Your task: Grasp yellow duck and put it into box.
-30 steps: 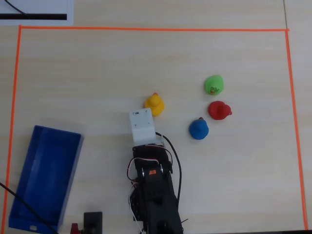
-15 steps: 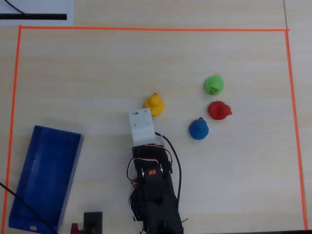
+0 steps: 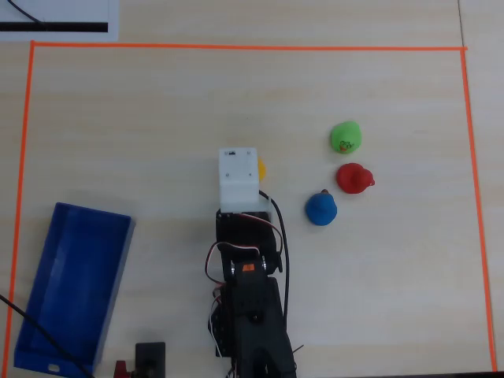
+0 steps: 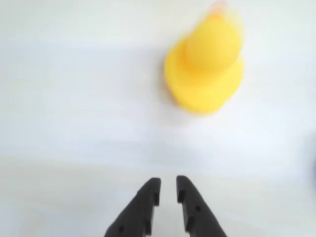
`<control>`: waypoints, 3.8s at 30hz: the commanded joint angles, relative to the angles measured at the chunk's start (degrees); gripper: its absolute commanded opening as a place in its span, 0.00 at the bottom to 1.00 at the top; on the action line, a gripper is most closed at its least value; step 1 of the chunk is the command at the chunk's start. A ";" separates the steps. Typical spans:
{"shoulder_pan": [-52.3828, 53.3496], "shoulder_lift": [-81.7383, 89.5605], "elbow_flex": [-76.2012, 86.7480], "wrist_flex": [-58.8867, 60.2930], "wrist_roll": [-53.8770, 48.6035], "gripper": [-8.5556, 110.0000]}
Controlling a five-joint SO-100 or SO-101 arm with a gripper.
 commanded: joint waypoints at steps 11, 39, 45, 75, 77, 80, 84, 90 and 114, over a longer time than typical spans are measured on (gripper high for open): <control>5.62 -31.46 -14.59 -23.47 1.85 0.27; 14.68 -59.15 -21.62 -36.39 0.62 0.36; 15.82 -60.73 -21.88 -34.72 0.53 0.33; 1.58 -33.75 -31.82 1.67 6.86 0.07; -2.29 -28.56 -31.03 10.72 7.03 0.07; -9.67 -17.93 -28.04 23.47 9.40 0.07; -21.62 -12.57 -28.12 35.86 17.14 0.07; -42.28 -23.64 -37.62 39.55 32.52 0.07; -71.98 -97.73 -110.74 41.31 50.10 0.07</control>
